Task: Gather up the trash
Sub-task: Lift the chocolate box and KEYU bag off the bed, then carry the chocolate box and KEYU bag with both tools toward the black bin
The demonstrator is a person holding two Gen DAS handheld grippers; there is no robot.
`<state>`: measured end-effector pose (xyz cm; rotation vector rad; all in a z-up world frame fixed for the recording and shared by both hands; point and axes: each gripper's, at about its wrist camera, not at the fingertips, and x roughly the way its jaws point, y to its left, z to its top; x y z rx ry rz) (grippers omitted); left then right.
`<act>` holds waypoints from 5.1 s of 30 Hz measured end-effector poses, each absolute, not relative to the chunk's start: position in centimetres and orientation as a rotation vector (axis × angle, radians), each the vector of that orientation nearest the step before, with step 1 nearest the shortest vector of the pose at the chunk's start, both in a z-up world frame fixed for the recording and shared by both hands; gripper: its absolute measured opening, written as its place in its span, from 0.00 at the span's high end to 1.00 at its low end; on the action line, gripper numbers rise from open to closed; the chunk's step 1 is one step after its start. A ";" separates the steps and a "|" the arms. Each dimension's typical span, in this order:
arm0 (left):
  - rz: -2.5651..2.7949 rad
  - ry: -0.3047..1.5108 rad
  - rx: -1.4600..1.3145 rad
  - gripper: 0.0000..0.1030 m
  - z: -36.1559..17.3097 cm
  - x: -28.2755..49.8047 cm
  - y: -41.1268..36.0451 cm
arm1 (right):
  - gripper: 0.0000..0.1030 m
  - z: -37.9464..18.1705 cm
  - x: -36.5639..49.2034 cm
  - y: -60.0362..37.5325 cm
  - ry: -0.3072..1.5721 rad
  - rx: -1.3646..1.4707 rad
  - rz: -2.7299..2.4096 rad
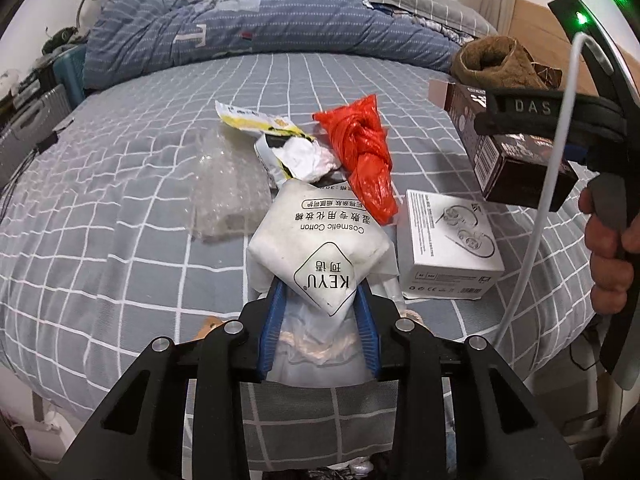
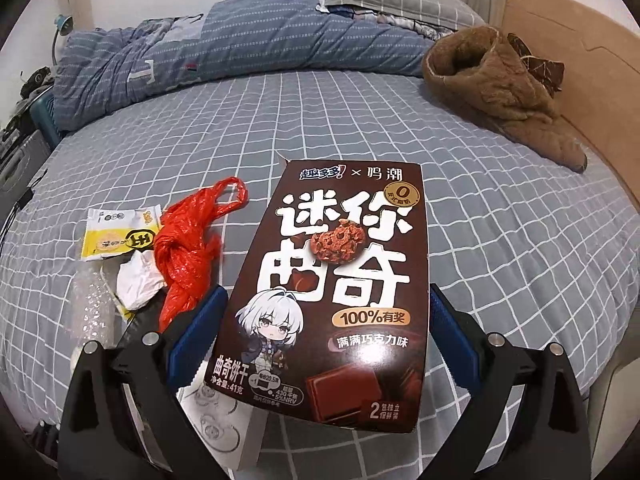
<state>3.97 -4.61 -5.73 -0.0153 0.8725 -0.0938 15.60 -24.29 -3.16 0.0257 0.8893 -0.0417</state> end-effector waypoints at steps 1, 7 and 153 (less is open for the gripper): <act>-0.093 0.868 -0.014 0.68 -5.5 3.8 -4.5 | 0.10 -3.0 15.4 -24.3 0.886 0.023 -0.040; -0.080 0.860 -0.012 0.68 -4.9 3.4 -3.8 | 0.10 -2.1 14.1 -24.3 0.865 0.012 -0.032; -0.072 0.937 -0.082 0.68 -3.7 -17.6 -1.7 | 0.57 -2.2 -17.3 -23.0 0.929 -0.066 0.065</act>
